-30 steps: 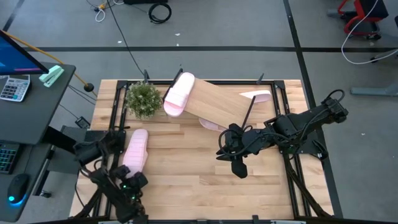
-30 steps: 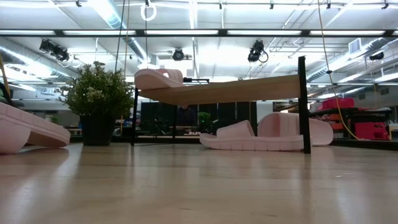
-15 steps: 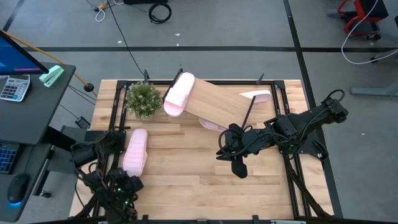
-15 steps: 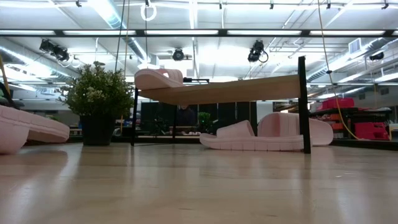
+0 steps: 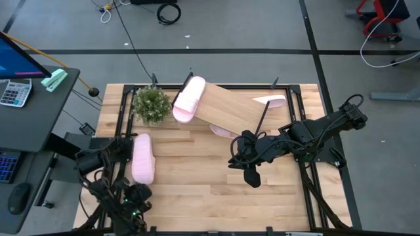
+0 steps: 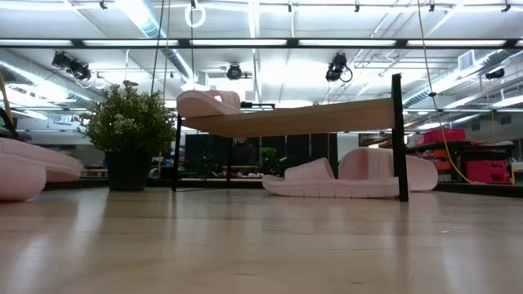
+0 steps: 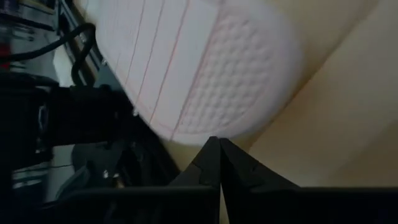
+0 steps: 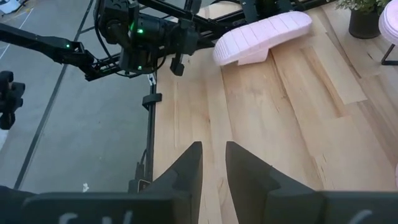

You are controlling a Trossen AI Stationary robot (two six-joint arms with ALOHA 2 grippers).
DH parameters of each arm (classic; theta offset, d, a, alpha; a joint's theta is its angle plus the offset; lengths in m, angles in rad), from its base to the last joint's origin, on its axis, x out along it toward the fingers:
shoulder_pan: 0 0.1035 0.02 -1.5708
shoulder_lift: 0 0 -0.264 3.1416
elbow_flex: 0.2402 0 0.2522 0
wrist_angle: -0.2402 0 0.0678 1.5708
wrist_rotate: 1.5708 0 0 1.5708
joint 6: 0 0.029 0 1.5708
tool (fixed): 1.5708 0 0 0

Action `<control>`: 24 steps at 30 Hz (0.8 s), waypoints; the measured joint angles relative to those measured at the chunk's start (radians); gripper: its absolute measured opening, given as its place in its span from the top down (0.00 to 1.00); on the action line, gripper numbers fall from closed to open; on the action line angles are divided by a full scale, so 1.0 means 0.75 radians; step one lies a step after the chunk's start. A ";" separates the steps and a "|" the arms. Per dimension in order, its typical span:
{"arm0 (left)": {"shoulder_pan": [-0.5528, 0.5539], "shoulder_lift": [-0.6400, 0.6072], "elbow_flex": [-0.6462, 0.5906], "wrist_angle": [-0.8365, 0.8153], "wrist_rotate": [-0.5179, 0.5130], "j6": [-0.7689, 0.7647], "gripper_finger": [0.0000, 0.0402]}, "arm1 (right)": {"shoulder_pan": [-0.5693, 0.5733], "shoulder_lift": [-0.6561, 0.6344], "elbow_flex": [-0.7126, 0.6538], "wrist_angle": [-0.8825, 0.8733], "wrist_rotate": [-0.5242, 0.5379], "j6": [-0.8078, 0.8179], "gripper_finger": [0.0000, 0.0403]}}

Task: Pick and place slides into the shelf
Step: Put the pink slide on the shelf

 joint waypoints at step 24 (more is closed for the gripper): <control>-0.009 -0.011 0.097 0.020 -0.050 -0.094 0.51 | 0.000 0.000 0.000 -0.001 0.001 -0.003 0.81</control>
